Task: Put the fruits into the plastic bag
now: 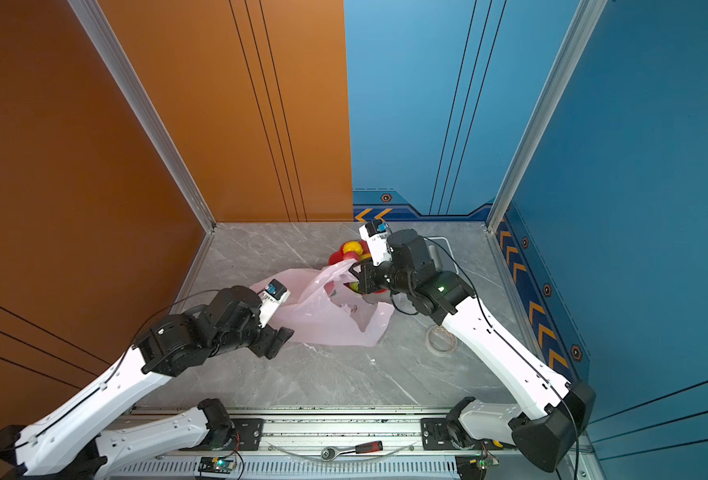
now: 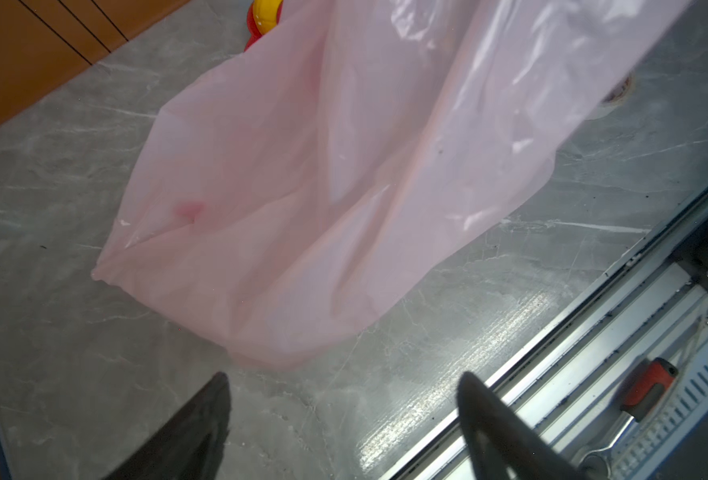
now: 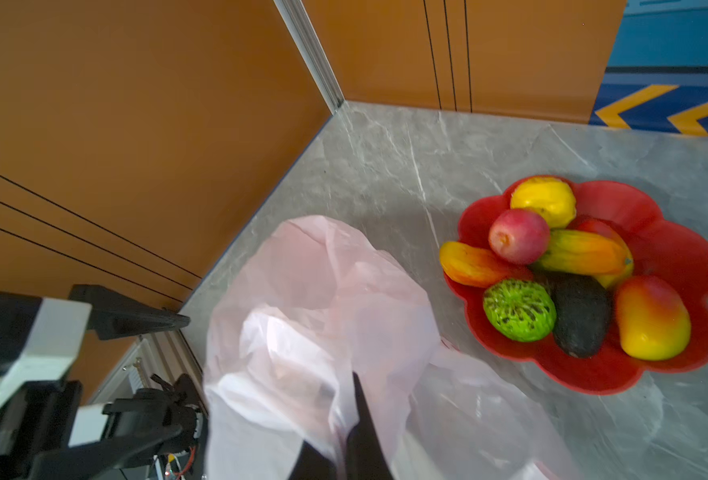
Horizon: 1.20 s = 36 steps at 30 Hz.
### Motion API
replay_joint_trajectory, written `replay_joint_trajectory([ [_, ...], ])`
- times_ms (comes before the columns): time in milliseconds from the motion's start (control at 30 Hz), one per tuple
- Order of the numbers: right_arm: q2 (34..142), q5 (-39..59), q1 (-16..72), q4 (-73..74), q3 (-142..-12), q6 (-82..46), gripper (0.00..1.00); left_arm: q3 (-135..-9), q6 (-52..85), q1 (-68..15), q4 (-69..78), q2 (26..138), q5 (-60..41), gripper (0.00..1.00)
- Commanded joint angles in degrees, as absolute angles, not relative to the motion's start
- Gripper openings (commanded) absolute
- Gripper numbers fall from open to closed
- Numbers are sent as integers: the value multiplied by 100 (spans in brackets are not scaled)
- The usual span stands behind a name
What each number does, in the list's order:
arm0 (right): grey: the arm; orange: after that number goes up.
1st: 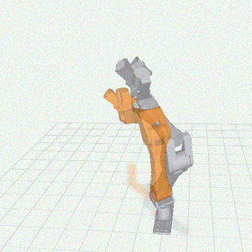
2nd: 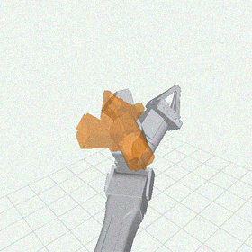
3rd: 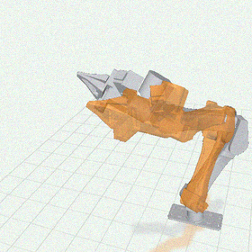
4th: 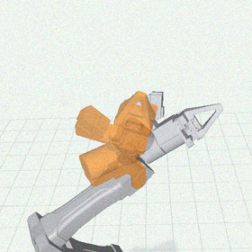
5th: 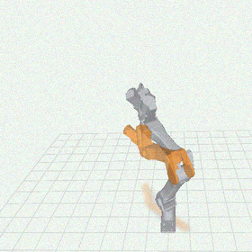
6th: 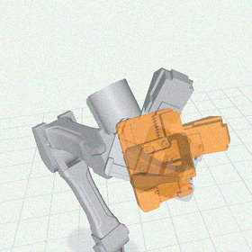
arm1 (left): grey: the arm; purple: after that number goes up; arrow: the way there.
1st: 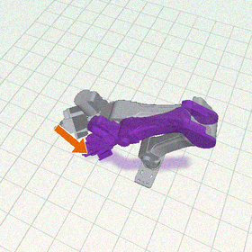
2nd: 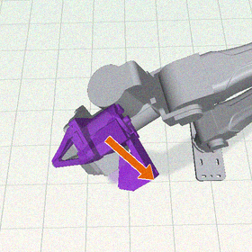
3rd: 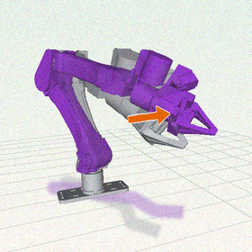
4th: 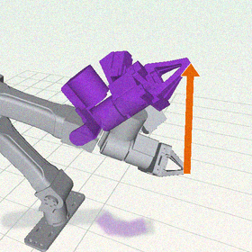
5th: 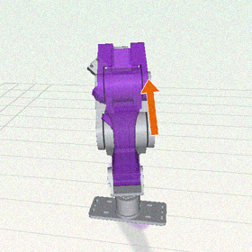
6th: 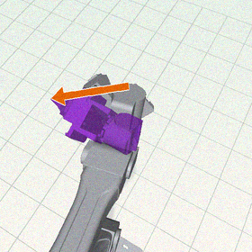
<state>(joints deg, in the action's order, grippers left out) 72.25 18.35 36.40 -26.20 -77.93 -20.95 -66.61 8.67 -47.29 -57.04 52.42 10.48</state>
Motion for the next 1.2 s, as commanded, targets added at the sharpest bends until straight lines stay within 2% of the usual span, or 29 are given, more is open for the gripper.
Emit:
replay_joint_trajectory([
  [0,7258,2328,3640,-2243,-8138,-2513,0,-7011,1250,-4693,-5797,4899,1119,96],
  [167,7424,2728,3721,-1725,-8255,-2918,0,-7585,1612,-4741,-5761,4640,1318,99],
  [300,7545,2671,3971,-1740,-8501,-2953,0,-8016,1633,-4803,-5581,4691,1183,100],
  [433,7576,2428,4315,-1781,-8659,-2993,0,-8457,1477,-5004,-5466,5071,1152,98],
  [633,7585,2030,4661,-1863,-8876,-2940,0,-8921,1227,-5359,-5143,5722,1799,98],
  [833,7675,1833,4898,-1994,-9003,-2854,0,-9422,1003,-5370,-5080,6429,1669,98],
  [1133,7790,1723,5043,-2028,-8998,-2727,0,-9322,1157,-5361,-4758,6832,1591,100],
  [1167,7812,1723,5056,-2022,-8986,-2716,0,-9308,1189,-5351,-4751,6866,1595,97],
])
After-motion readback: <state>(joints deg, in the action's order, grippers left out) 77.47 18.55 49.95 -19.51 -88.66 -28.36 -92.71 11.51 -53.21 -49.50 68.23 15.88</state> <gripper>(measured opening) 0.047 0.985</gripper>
